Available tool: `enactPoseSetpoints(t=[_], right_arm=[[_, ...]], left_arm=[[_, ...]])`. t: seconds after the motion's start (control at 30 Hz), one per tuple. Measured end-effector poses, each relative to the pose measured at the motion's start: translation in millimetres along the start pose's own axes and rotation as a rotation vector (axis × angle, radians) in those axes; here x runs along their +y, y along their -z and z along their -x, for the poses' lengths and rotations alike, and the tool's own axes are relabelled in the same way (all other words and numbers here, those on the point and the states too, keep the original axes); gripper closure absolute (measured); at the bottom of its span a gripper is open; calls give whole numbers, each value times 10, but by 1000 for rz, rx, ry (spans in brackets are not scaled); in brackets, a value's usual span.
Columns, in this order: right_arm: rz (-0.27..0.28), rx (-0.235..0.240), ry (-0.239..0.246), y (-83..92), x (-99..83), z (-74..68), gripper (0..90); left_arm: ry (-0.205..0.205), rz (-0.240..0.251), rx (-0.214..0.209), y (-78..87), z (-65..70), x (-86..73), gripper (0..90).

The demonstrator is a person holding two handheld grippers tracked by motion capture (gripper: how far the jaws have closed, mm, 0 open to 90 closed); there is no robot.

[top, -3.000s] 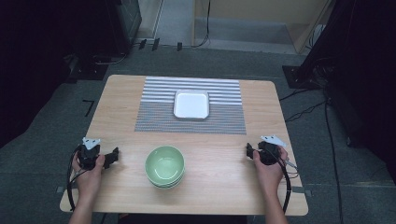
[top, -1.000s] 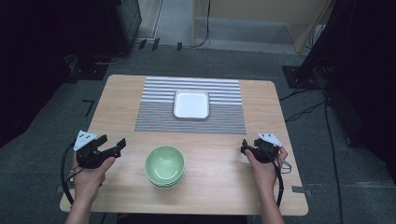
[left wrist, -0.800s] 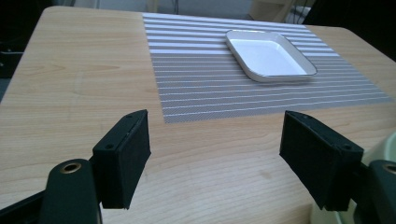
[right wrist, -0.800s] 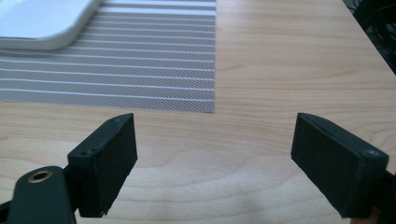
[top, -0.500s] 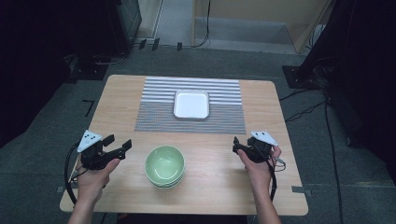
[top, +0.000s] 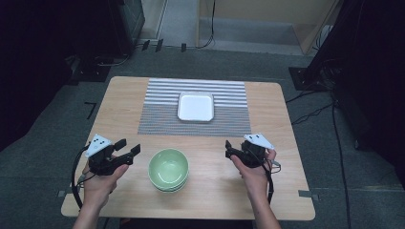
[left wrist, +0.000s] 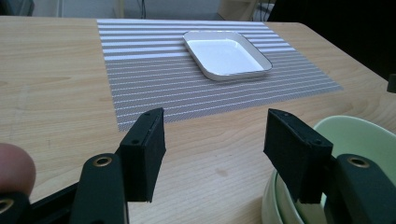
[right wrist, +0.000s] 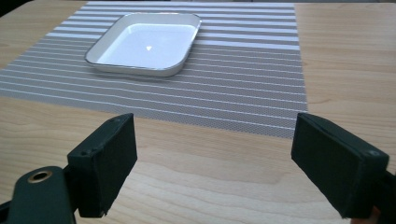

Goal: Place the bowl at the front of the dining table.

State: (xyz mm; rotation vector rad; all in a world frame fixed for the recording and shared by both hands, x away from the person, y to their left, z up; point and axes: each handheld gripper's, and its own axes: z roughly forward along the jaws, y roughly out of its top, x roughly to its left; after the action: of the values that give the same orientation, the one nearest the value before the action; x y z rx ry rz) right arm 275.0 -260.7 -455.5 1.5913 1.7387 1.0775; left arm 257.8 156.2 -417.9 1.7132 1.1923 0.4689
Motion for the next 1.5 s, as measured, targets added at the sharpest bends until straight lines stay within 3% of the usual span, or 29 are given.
enactPoseSetpoints(t=[0.87, 1.1, 1.27, 1.5], right_arm=[[-3, 118, 22, 122, 80, -427, 141], [-8, 116, 30, 149, 170, -520, 143], [16, 107, 29, 194, 383, -543, 159], [-8, 144, 53, 149, 317, -630, 156]], left_arm=[[-55, -23, -50, -74, 252, -23, 427], [-70, -33, -70, -99, 339, -30, 428], [-82, -35, -87, -101, 396, -34, 426], [-105, -62, -119, -146, 435, -66, 448]])
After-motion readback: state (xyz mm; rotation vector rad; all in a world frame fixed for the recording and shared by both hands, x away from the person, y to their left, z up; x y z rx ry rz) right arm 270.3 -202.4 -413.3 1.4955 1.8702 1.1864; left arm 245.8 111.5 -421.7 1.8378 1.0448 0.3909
